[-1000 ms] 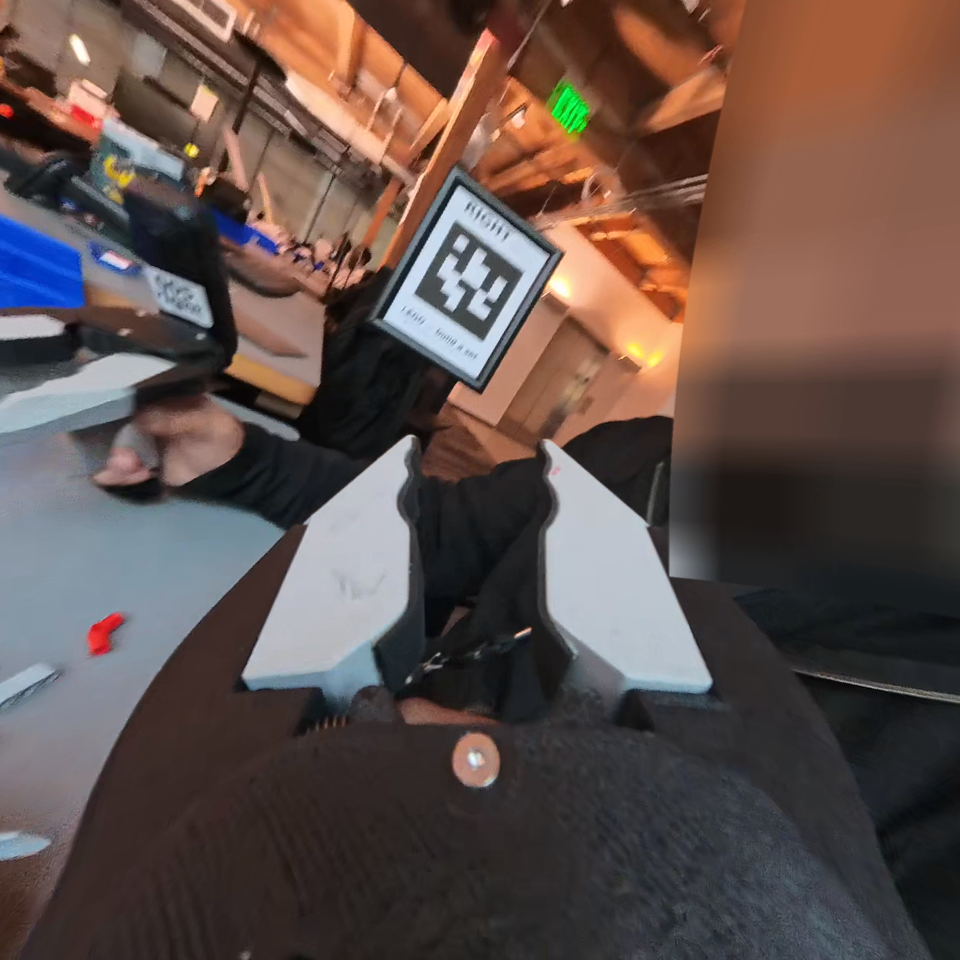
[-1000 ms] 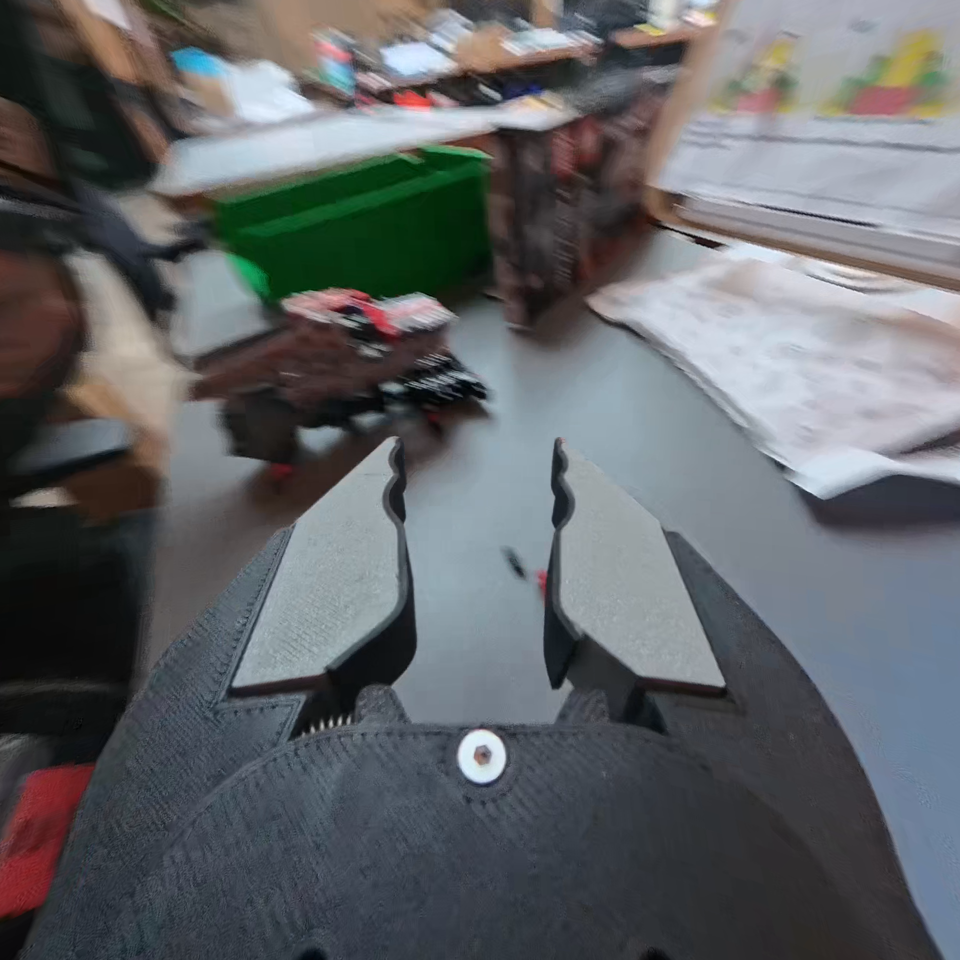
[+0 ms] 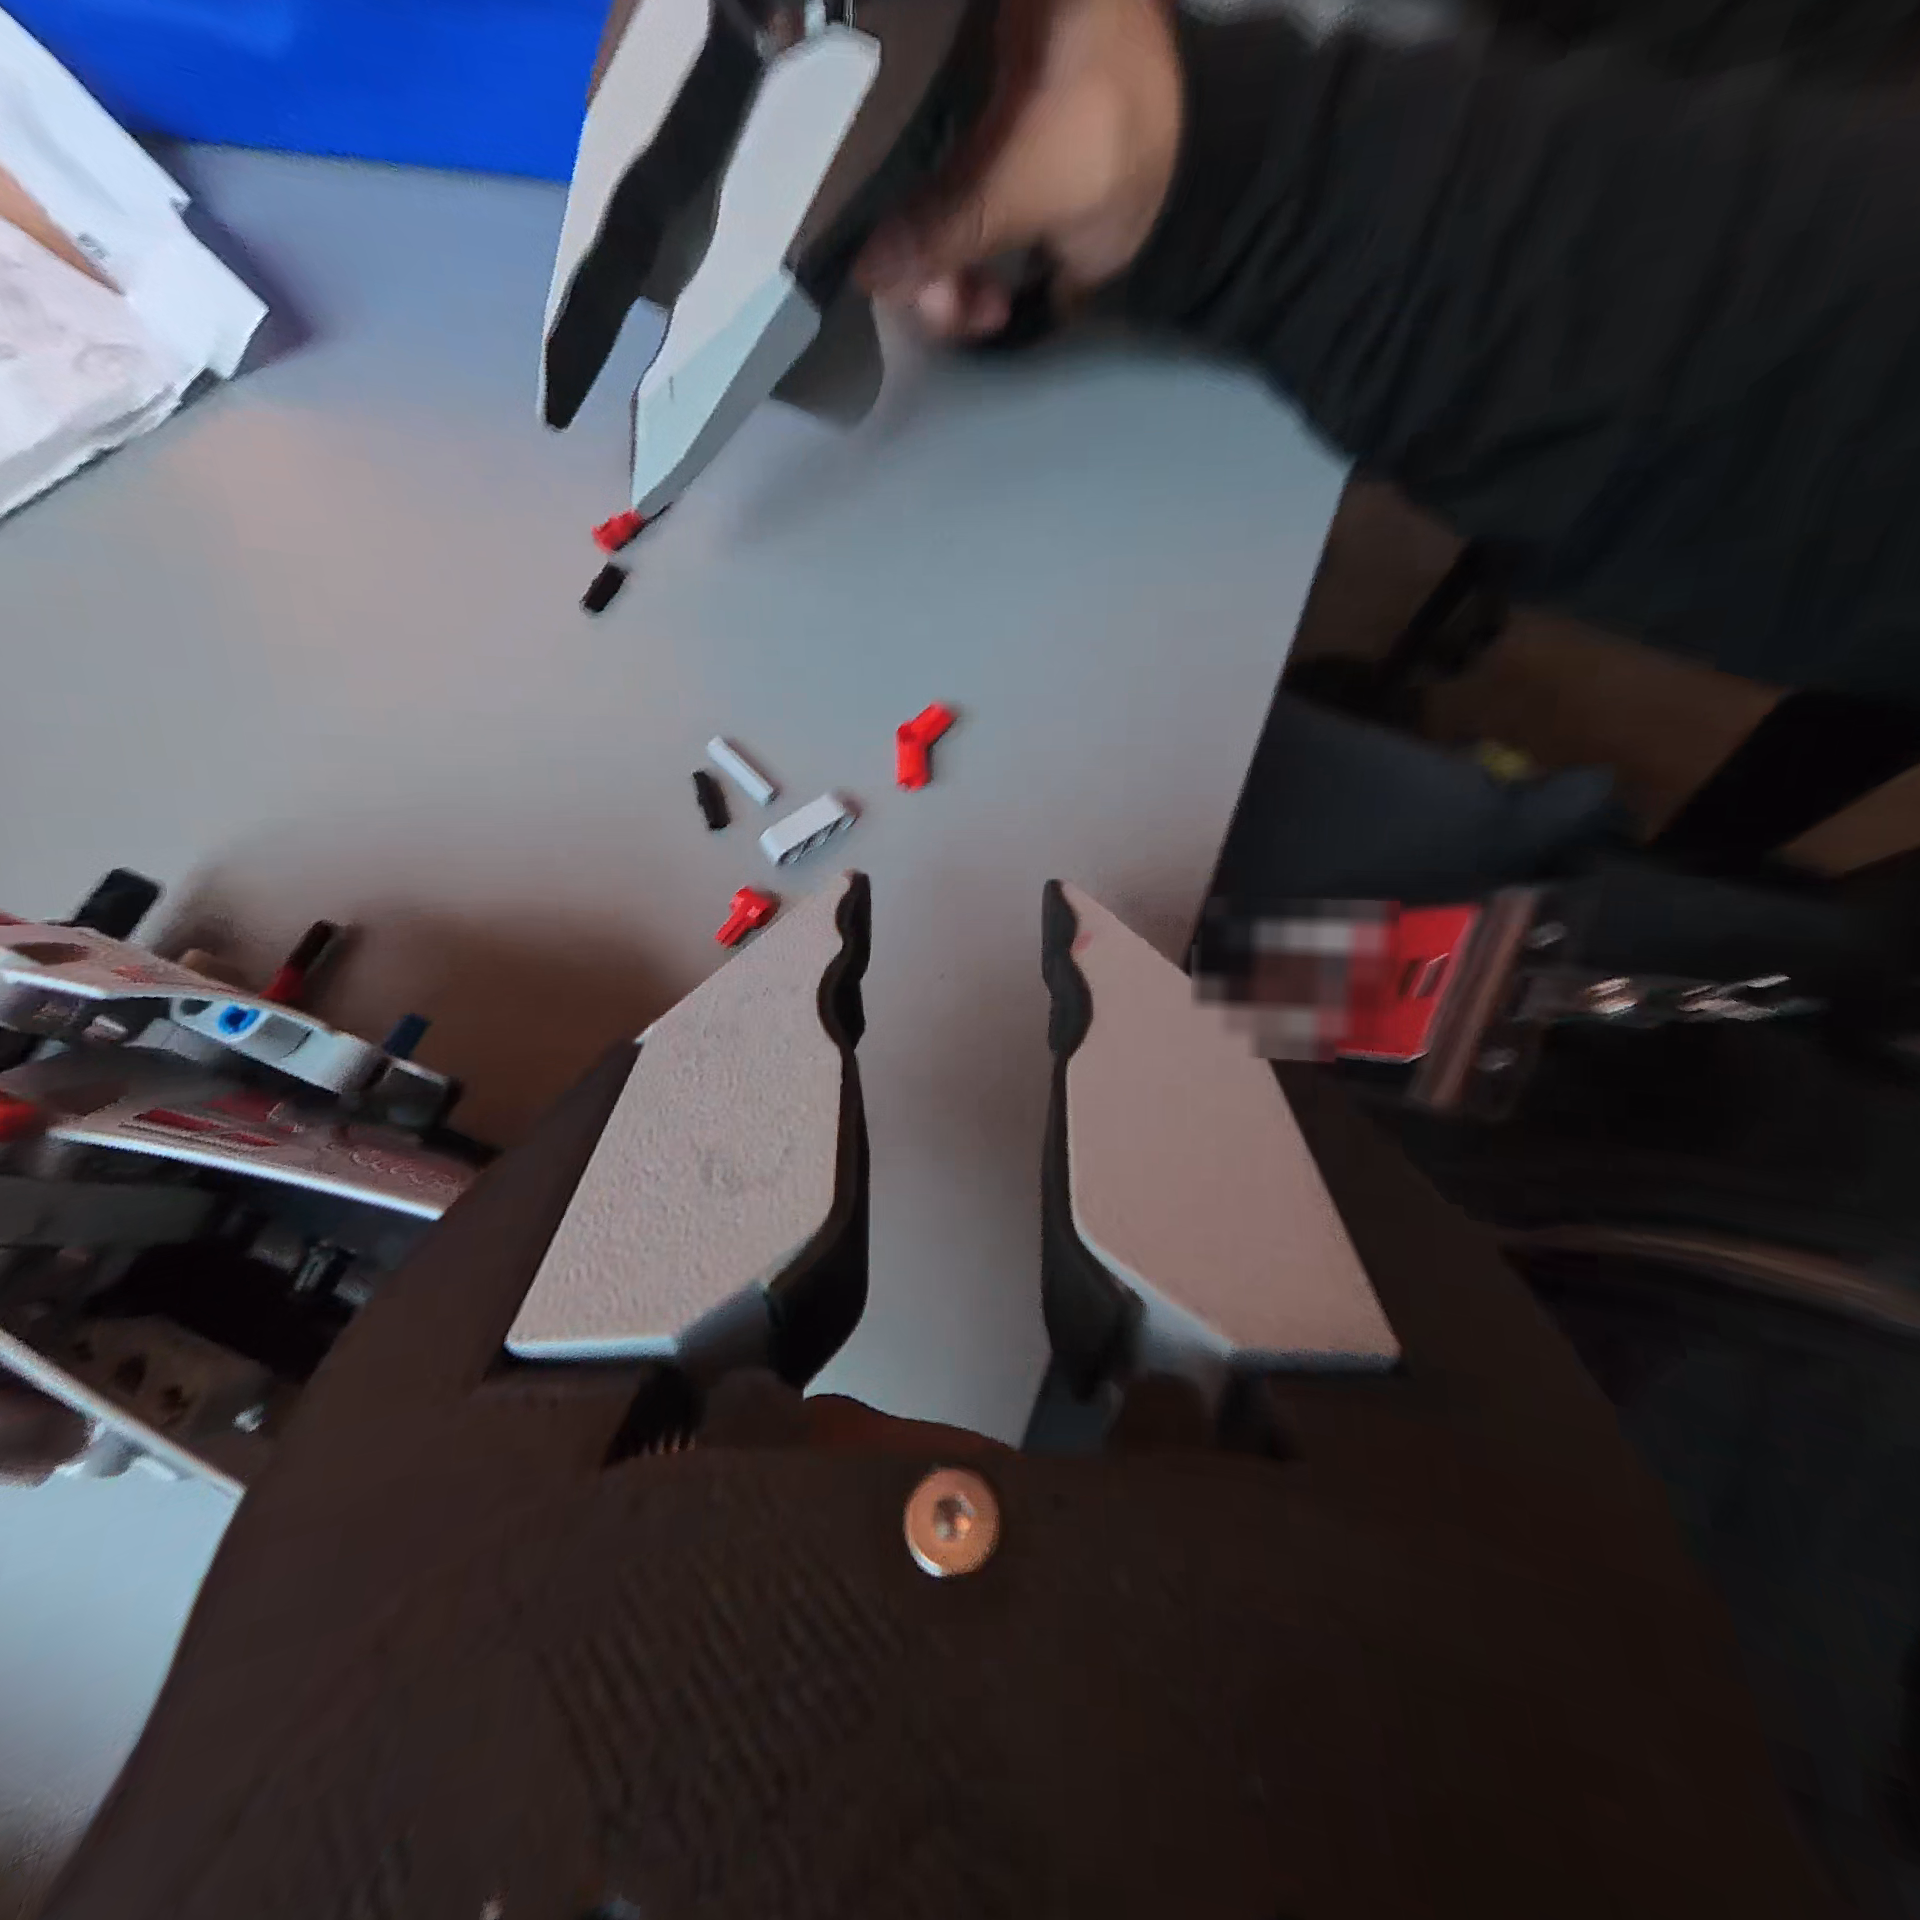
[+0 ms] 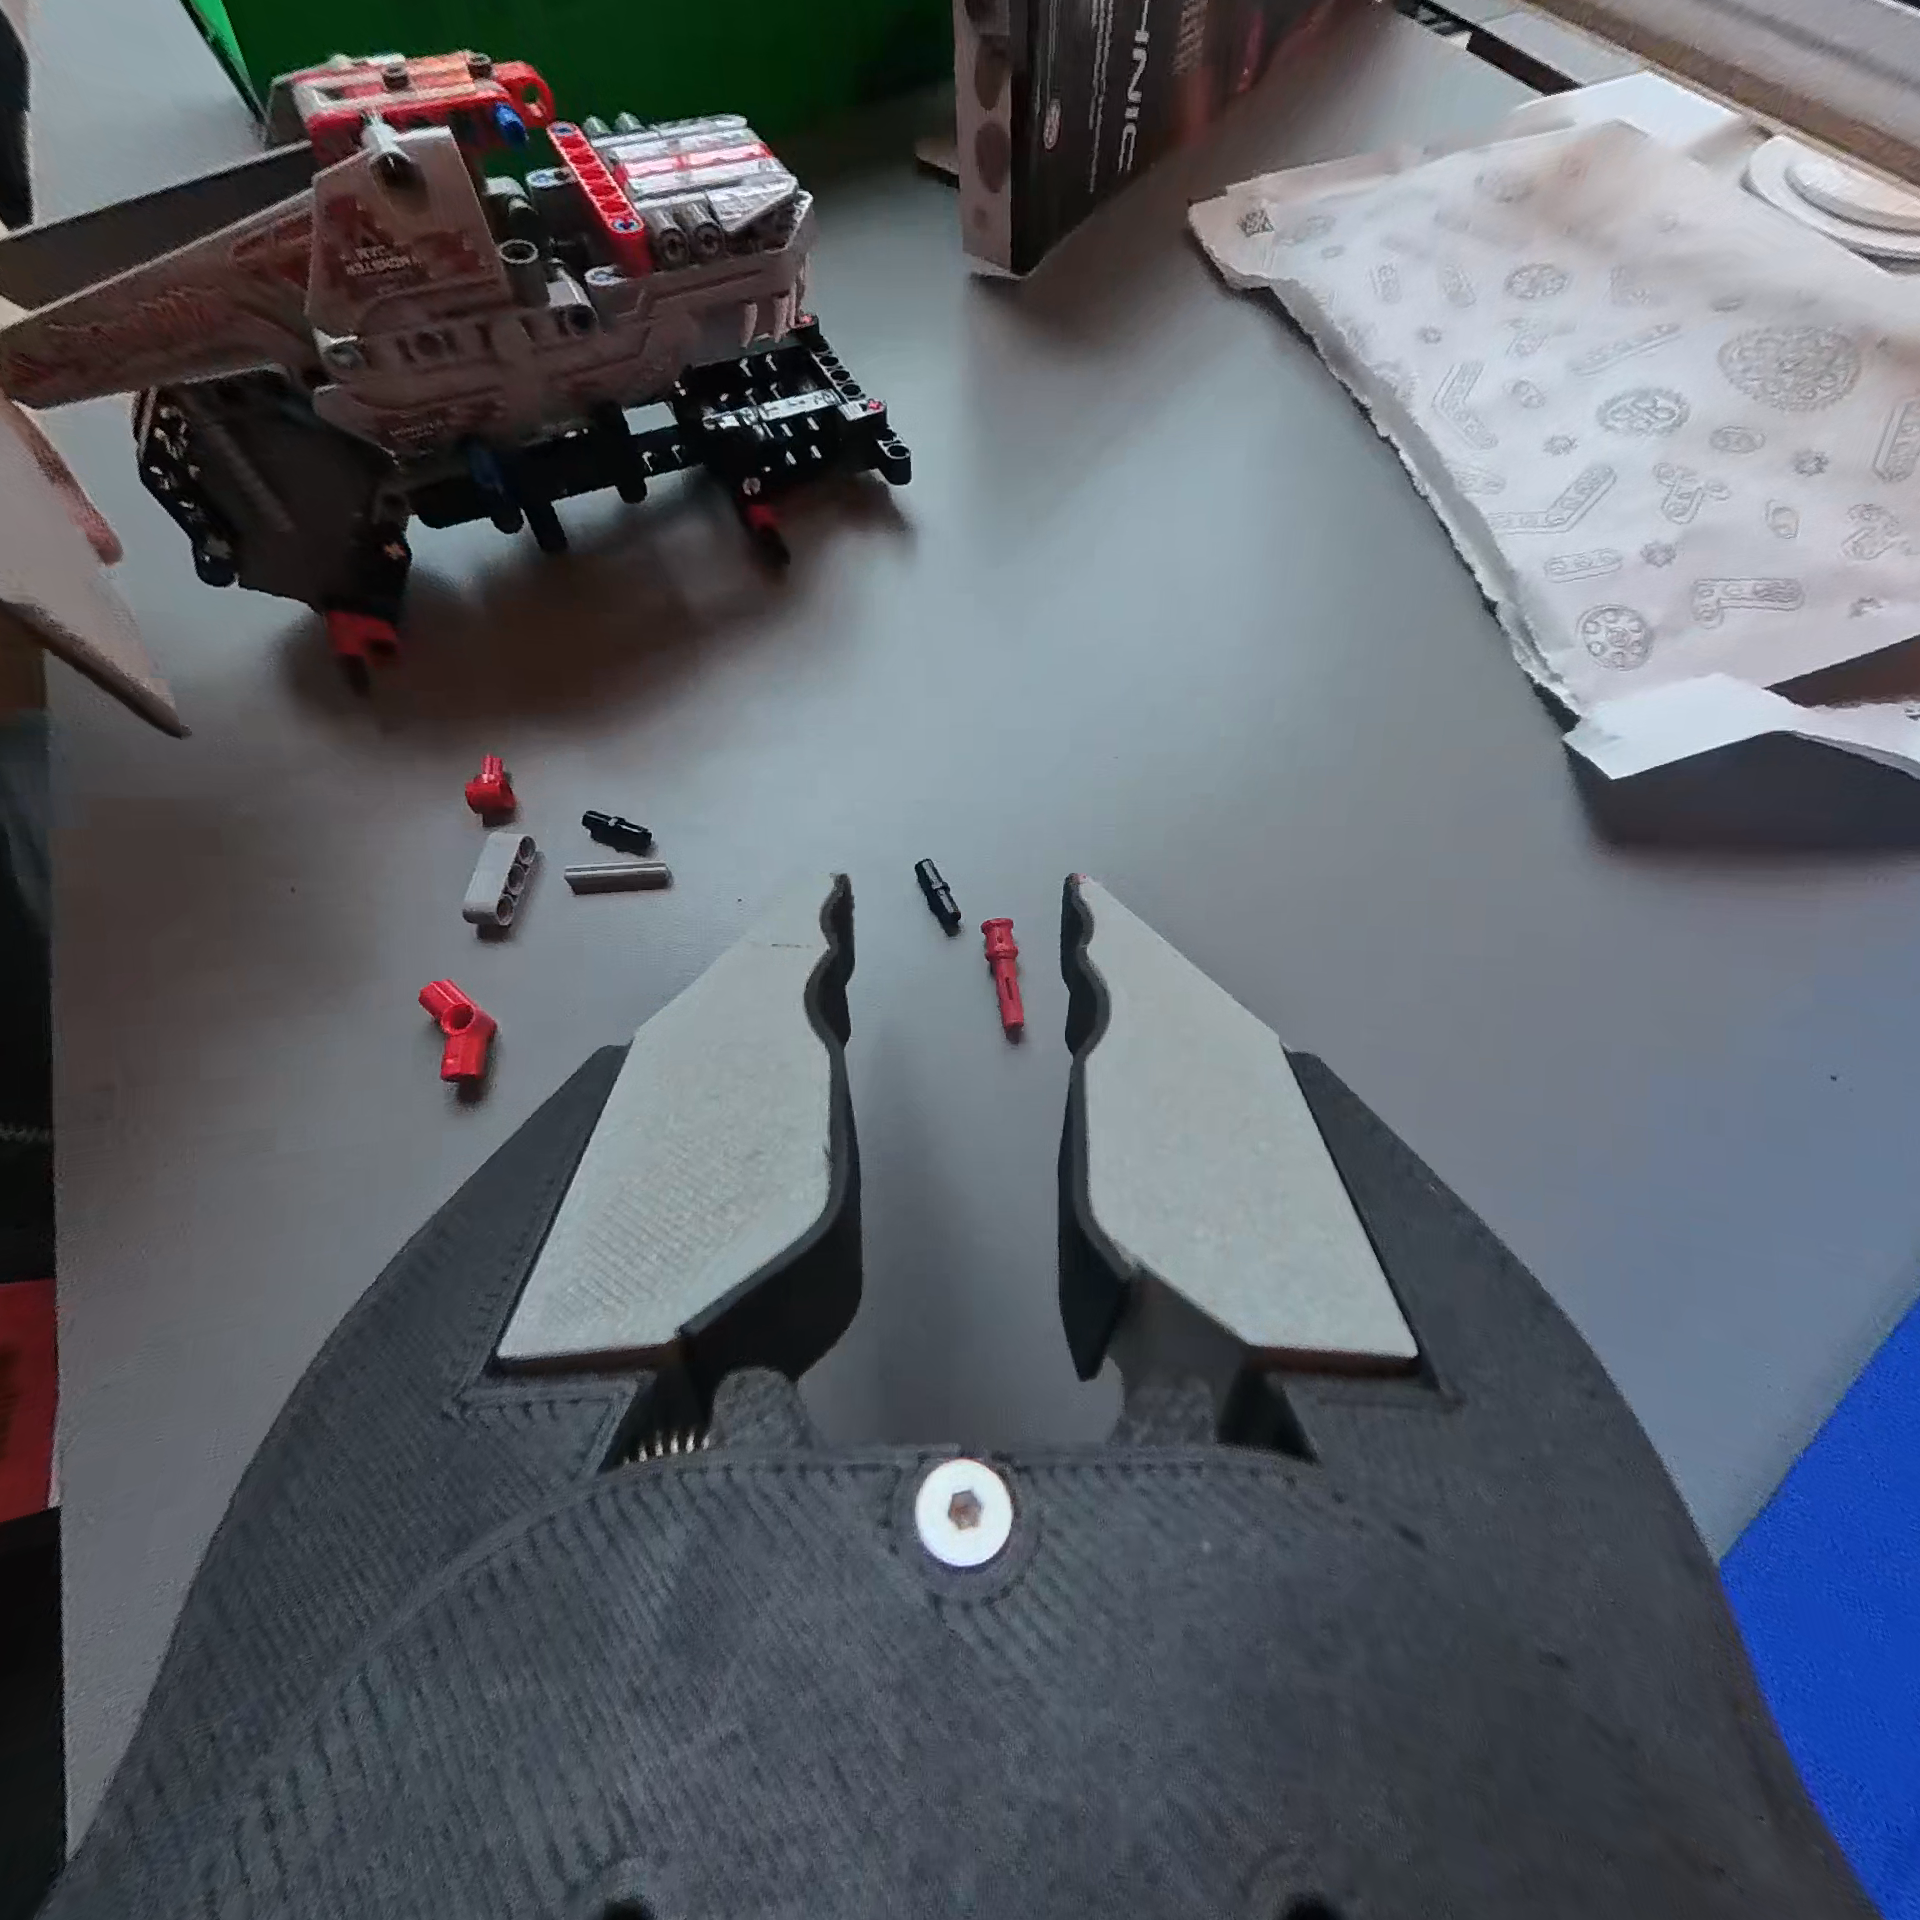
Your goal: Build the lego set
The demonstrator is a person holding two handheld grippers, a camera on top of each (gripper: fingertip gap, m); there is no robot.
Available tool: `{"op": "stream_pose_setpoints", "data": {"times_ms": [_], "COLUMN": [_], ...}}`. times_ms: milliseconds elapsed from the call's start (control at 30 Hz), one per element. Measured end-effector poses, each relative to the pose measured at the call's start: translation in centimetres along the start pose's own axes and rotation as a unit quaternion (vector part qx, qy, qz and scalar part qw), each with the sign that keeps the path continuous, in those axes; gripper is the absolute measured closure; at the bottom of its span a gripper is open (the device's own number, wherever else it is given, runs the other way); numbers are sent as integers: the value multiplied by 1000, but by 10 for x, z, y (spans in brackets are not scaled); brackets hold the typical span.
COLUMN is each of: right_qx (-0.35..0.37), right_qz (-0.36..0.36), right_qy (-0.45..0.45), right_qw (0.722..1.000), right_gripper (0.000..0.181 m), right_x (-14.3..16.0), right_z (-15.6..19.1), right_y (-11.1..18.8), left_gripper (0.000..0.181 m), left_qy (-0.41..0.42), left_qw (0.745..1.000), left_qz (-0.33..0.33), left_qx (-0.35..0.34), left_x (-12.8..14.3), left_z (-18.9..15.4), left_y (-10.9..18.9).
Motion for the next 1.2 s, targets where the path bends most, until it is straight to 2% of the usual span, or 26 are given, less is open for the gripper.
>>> {"op": "stream_pose_setpoints", "data": {"times_ms": [267, 367, 600, 800, 867, 1000, 1100, 1200], "right_qx": [20, 23, 27, 38, 49, 45, 47, 113], "right_qz": [62, 84, 92, 92, 94, 93, 50, -33], "right_qy": [17, 17, 11, 7, 9, 28, 44, 81], "right_qw": [998, 996, 995, 995, 994, 994, 997, 990], "right_gripper": [145, 145, 149, 165, 178, 179, 179, 179], "right_x": [7, 8, 9, 9, 9, 7, -3, -27], "right_z": [-1, -1, -3, -5, -5, -2, 1, 1], "right_y": [-7, -12, -14, -15, -15, -15, -1, 47], "left_gripper": [151, 152, 164, 166, 167, 167, 167, 169], "left_qy": [-63, -70, -59, -55, -54, -55, -55, -54], "left_qw": [993, 991, 994, 994, 994, 994, 994, 995], "left_qz": [70, 95, 86, 82, 83, 83, 83, 82], "left_qx": [-67, -66, -42, -40, -40, -39, -38, -36], "left_x": [14, 20, 22, 22, 22, 21, 21, 22], "left_z": [0, 0, -3, -3, -3, -4, -4, -4], "left_y": [-14, -18, -19, -21, -21, -21, -20, -19]}}
Point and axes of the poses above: each gripper's, where its closed fingertips meet, y back along the fingers, x out of its underside, z = x × y across the jaws, the point moved 9 cm from there along y, back along the fingers, and after that the axes turned 8 degrees about -x, right-handed, at the moved point
